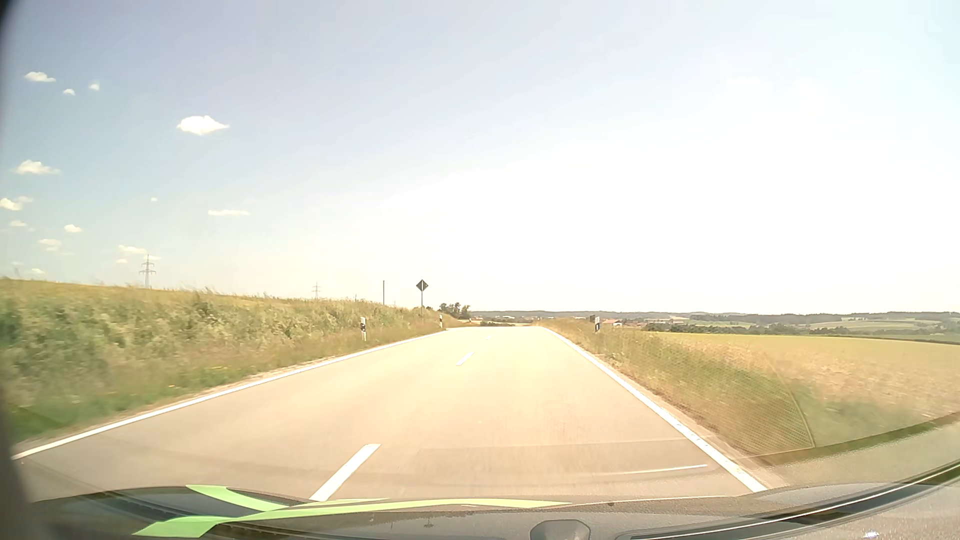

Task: Follow the waypoints while adhering to traffic rules and regulations

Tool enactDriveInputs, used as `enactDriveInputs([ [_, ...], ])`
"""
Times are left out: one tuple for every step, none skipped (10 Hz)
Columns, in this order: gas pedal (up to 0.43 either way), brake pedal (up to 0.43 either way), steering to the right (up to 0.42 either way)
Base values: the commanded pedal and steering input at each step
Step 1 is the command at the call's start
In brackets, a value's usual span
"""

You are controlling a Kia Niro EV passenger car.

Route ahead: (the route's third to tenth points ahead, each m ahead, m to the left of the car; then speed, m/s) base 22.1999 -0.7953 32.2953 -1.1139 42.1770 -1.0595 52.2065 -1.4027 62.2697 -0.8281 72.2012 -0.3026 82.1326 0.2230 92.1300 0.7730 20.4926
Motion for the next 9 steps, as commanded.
enactDriveInputs([
  [0.000,0.000,0.001],
  [0.008,0.000,0.001],
  [0.028,0.000,0.002],
  [0.039,0.000,0.005],
  [0.039,0.000,0.007],
  [0.047,0.000,0.007],
  [0.110,0.000,0.007],
  [0.130,0.000,0.007],
  [0.138,0.000,0.007],
])
